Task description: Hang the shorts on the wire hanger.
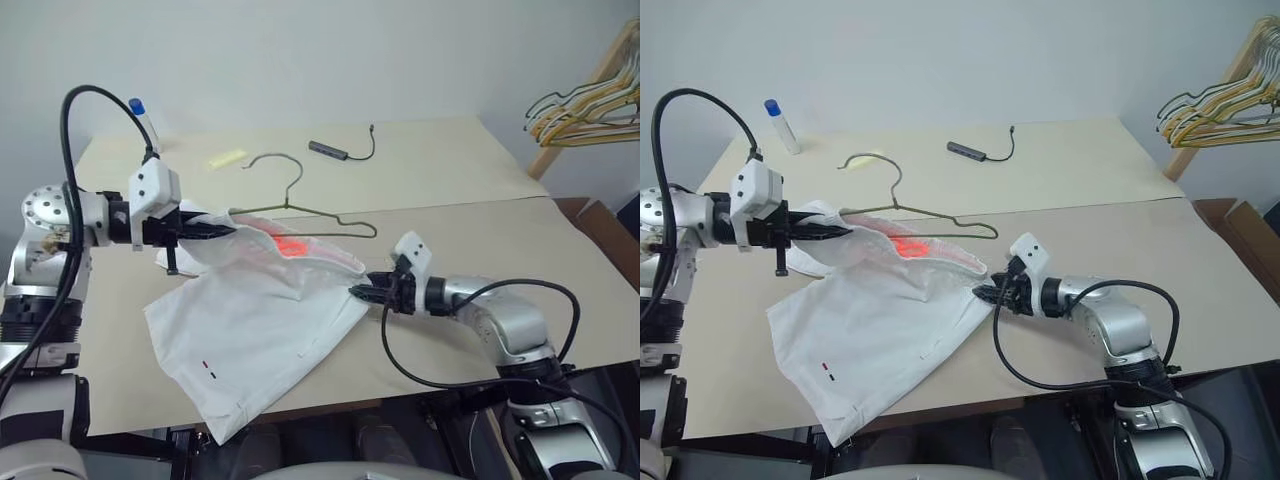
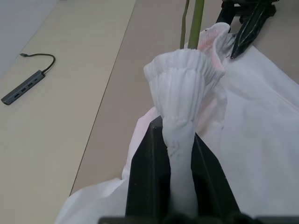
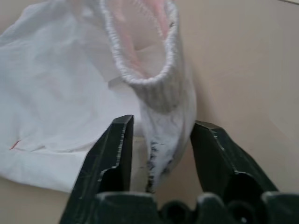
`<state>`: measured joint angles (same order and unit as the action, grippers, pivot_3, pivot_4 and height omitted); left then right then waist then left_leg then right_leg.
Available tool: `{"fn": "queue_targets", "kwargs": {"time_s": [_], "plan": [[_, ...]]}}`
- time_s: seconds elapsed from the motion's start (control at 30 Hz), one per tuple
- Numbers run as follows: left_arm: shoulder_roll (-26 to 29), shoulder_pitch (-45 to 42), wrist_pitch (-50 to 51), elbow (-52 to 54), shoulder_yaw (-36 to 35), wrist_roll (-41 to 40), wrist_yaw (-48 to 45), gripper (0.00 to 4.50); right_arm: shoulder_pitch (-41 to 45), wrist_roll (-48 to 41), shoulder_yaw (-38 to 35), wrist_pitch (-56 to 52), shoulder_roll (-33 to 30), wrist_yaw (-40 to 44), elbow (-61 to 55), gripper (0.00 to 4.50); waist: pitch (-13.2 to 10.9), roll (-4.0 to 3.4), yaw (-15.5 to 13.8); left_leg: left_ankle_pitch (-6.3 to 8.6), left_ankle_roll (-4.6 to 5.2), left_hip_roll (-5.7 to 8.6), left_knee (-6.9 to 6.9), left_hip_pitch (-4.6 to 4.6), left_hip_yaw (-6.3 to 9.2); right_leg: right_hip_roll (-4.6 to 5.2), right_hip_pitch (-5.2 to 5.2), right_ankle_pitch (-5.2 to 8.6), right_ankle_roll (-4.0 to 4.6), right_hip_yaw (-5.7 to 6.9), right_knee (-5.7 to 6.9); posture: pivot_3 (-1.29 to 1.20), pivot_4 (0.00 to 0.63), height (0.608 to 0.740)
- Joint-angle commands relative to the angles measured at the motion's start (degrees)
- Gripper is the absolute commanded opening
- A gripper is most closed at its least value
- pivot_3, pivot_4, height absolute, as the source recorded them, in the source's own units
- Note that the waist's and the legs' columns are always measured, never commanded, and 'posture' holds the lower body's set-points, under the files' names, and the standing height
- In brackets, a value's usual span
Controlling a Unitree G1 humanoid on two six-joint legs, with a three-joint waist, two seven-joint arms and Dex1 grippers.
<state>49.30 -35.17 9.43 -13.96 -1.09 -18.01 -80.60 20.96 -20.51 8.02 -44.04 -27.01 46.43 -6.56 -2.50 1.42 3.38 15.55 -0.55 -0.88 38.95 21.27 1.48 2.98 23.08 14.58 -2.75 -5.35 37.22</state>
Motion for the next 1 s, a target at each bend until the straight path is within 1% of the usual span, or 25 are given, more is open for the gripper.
{"fn": "queue_targets", "kwargs": {"time_s": [0.03,0.13,0.27,0.37,0.5,0.67,0.77,0.9,1.0], "plan": [[1.35,0.03,0.09,1.77,-2.05,-1.26,-0.05,0.0,1.12,-0.63,-1.98,-0.19,-0.54,-0.83,-0.75,1.08,0.0,0.0,0.05,0.0,0.0,0.0,0.0,-0.01,0.0,-0.01,0.0,0.0,0.0,0.0,0.01,0.0,0.0,0.74],[1.77,0.94,0.01,2.04,-2.88,-2.81,-1.76,0.0,1.6,-1.52,-3.21,-0.93,-1.38,-0.91,0.04,0.04,0.0,0.0,0.16,0.0,0.0,-0.01,0.0,0.0,0.01,-0.01,0.0,0.0,0.0,0.0,0.01,-0.01,0.0,0.74],[2.42,1.55,0.7,3.29,-4.65,-6.84,-5.52,0.0,4.12,-3.32,-6.34,-2.57,-2.71,-0.89,3.19,0.01,0.0,0.0,0.4,0.0,0.0,0.0,0.0,0.0,0.0,0.0,0.0,0.0,0.0,0.0,0.0,-0.01,0.0,0.74],[2.99,1.56,1.21,3.72,-5.18,-7.87,-6.4,0.0,5.96,-3.58,-6.9,-3.01,-4.92,0.2,4.48,0.01,0.0,-0.01,0.44,0.0,0.0,-0.01,-0.01,0.0,0.01,-0.01,0.0,0.0,0.0,0.0,0.0,-0.01,0.0,0.74],[3.95,1.9,-0.14,2.59,-4.15,-5.09,-4.35,0.0,8.19,-3.88,-8.47,-3.24,-7.33,0.14,7.01,0.01,0.0,0.0,0.51,0.0,0.0,-0.01,-0.01,-0.01,0.01,-0.01,-0.01,0.0,0.0,0.0,-0.01,0.0,0.0,0.74],[4.02,2.5,0.21,2.54,-3.54,-1.66,0.0,0.0,8.05,-2.77,-8.04,-1.59,-10.22,1.05,7.1,0.01,0.0,0.0,0.46,0.0,0.0,0.0,-0.01,0.0,0.01,0.0,-0.01,0.0,0.0,0.0,-0.02,-0.01,0.0,0.74],[4.57,3.17,0.65,2.9,-3.5,-1.78,-0.6,0.0,8.08,-3.38,-8.47,-2.01,-10.88,1.18,6.55,0.01,0.0,0.0,0.46,0.0,0.0,-0.01,-0.01,0.0,0.0,0.0,-0.01,0.0,0.0,-0.01,-0.02,0.0,0.0,0.74],[5.26,4.05,-0.73,2.45,-2.28,-0.24,-1.27,0.0,8.28,-3.05,-8.47,-1.09,-11.24,1.1,5.46,0.01,0.0,0.0,0.57,0.0,0.0,-0.01,-0.02,0.0,0.0,-0.01,0.01,0.0,0.0,-0.01,-0.01,-0.01,0.0,0.74],[4.55,3.25,-1.7,1.25,-0.92,2.02,0.61,0.0,9.31,-2.99,-7.12,-0.65,-13.06,2.7,0.61,0.01,-0.02,-0.03,0.49,0.0,0.0,0.0,-0.01,0.0,0.0,0.01,0.01,0.0,0.0,-0.01,-0.01,-0.01,0.0,0.74]]}}
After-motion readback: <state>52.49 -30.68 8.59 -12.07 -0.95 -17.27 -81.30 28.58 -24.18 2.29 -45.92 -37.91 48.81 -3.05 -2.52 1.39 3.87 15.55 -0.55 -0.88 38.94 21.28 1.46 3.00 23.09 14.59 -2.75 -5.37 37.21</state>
